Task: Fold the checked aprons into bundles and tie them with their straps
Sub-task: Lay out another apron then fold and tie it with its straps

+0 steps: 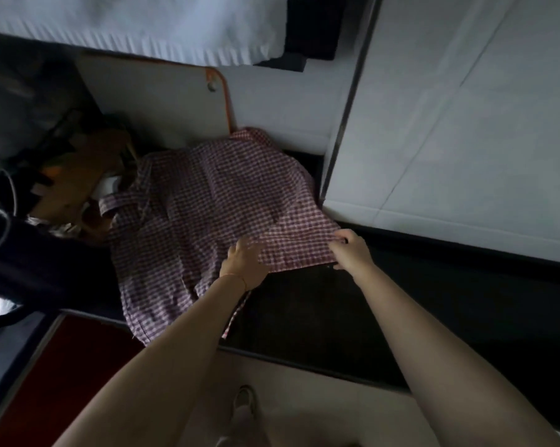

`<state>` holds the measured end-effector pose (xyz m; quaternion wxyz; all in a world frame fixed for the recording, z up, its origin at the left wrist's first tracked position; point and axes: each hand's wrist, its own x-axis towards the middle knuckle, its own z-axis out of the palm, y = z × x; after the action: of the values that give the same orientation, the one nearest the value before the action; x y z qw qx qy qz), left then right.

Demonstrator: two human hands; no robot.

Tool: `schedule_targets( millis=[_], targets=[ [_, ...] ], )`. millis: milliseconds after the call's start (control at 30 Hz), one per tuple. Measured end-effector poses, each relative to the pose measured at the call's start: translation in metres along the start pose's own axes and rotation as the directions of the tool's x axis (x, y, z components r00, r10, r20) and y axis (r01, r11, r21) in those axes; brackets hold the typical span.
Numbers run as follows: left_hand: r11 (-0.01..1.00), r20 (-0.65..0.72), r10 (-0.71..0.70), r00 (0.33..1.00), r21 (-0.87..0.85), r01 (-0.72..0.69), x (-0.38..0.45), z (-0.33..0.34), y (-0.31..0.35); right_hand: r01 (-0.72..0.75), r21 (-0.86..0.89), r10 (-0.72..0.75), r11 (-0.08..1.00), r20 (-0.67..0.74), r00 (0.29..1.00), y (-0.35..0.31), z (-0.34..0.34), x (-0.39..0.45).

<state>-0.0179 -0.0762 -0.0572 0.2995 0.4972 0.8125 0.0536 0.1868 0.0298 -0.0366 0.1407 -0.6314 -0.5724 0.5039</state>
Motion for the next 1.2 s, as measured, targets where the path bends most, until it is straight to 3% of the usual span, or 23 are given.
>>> schedule_targets(
  millis=[133,300,500,567,667,767,867,967,1033,1067,1133,1200],
  targets=[
    [1.000,0.039,0.020,0.999,-0.008,-0.020,0.030,-0.011,-0.026,-0.108,0.140,0.110,0.984,-0.007,0.994,-0.012,0.027,0.037],
    [0.997,0.062,0.070,0.996,-0.046,-0.068,0.051,-0.021,-0.030,-0.161,0.038,0.154,0.986,0.146,0.977,-0.026,0.050,0.044],
    [0.973,-0.028,0.163,0.986,-0.161,-0.166,0.059,-0.027,-0.018,-0.011,0.084,0.012,0.996,-0.008,1.000,-0.041,0.055,0.034],
    [0.975,-0.031,0.162,0.986,-0.147,-0.165,0.059,-0.026,-0.010,0.015,0.095,-0.017,0.995,0.023,1.000,-0.051,0.051,0.022],
    [0.980,-0.018,0.185,0.983,-0.069,-0.185,0.056,-0.023,0.008,0.060,-0.045,-0.057,0.997,0.061,0.997,-0.063,0.036,0.006],
    [0.984,-0.028,0.178,0.984,-0.005,-0.179,0.049,-0.017,0.027,0.116,-0.146,-0.138,0.982,-0.147,0.980,-0.063,0.006,-0.005],
    [0.987,-0.133,0.151,0.980,-0.043,-0.158,0.037,-0.008,0.053,0.004,-0.224,-0.096,0.975,-0.402,0.911,-0.032,-0.051,-0.010],
    [0.992,-0.222,0.085,0.971,-0.069,-0.103,0.024,0.005,0.079,-0.232,-0.093,0.108,0.968,-0.682,0.724,0.022,-0.116,-0.016],
    [0.995,-0.191,0.052,0.980,-0.079,-0.068,0.017,0.014,0.098,-0.392,0.003,0.235,0.920,-0.805,0.545,0.050,-0.155,-0.026],
    [0.997,-0.151,0.042,0.988,-0.061,-0.051,0.013,0.024,0.111,-0.450,-0.002,0.253,0.893,-0.824,0.506,0.064,-0.175,-0.032],
    [1.000,0.007,0.030,1.000,0.010,-0.030,0.008,0.041,0.129,-0.512,-0.132,0.200,0.849,-0.816,0.542,0.082,-0.195,-0.037],
    [0.998,0.195,0.034,0.980,0.039,-0.043,0.006,0.073,0.148,-0.484,-0.385,0.030,0.786,-0.758,0.651,0.104,-0.212,-0.034]
  ],
)
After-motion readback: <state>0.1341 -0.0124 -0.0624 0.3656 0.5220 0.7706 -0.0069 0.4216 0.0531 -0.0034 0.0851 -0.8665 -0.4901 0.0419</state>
